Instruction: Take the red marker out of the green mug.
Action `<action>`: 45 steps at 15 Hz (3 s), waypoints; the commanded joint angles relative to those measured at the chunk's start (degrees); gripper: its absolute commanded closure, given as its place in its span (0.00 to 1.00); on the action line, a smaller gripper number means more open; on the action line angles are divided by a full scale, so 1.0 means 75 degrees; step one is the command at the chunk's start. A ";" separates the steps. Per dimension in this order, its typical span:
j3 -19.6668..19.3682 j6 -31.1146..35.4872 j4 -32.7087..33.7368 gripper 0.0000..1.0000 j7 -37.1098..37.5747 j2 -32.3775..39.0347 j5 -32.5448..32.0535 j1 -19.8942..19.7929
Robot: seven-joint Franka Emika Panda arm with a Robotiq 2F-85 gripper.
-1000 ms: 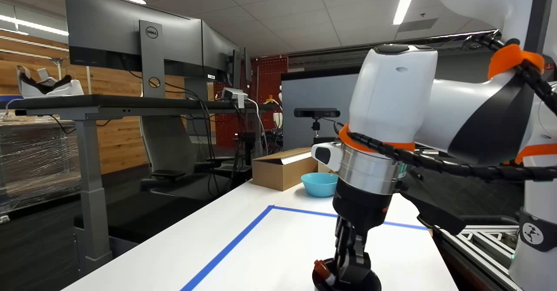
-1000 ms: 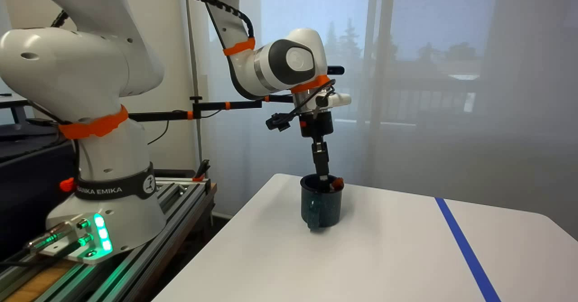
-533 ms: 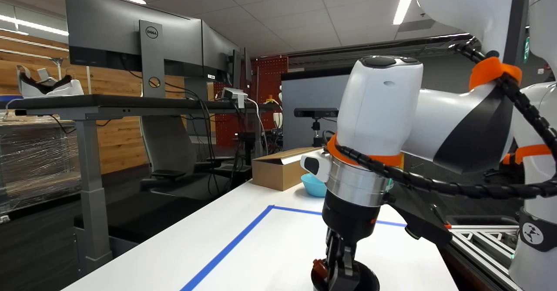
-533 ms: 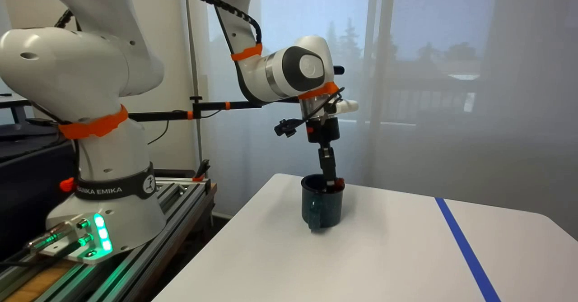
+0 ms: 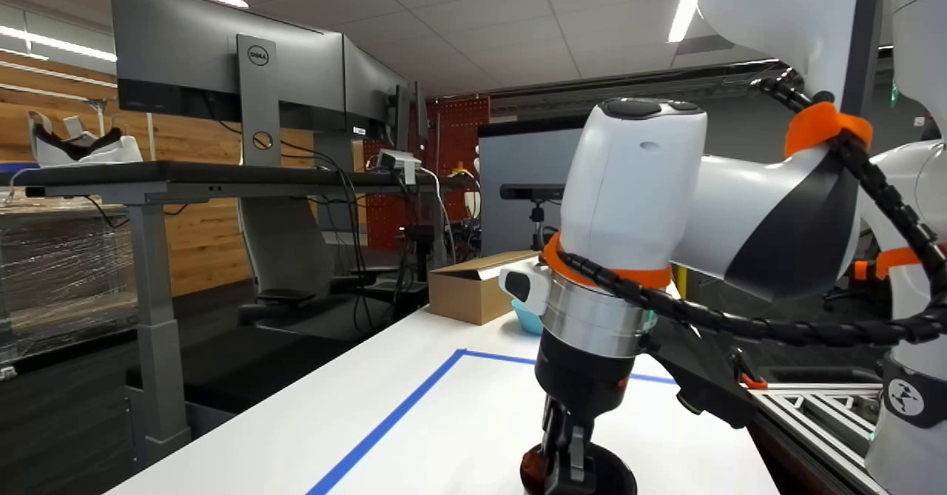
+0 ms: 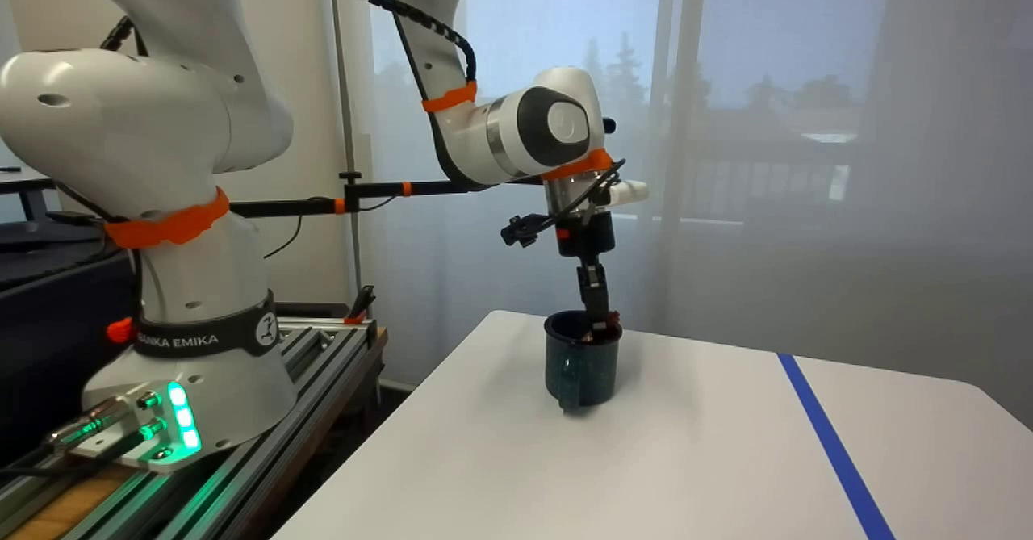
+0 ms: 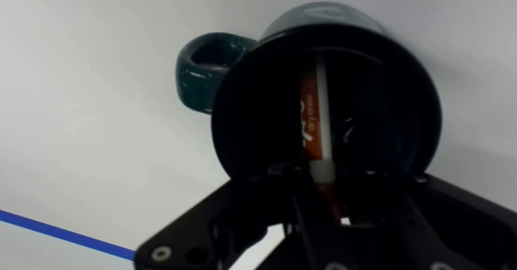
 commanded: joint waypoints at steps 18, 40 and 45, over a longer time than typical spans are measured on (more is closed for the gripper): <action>-0.0779 -0.2044 -0.0061 0.95 -0.0855 -0.3210 0.1419 0.0221; -0.2520 -0.0935 0.2136 0.95 -0.0688 0.1702 0.0110 0.1131; -0.2944 -0.0772 0.2762 0.95 -0.0727 0.2284 0.0158 0.1519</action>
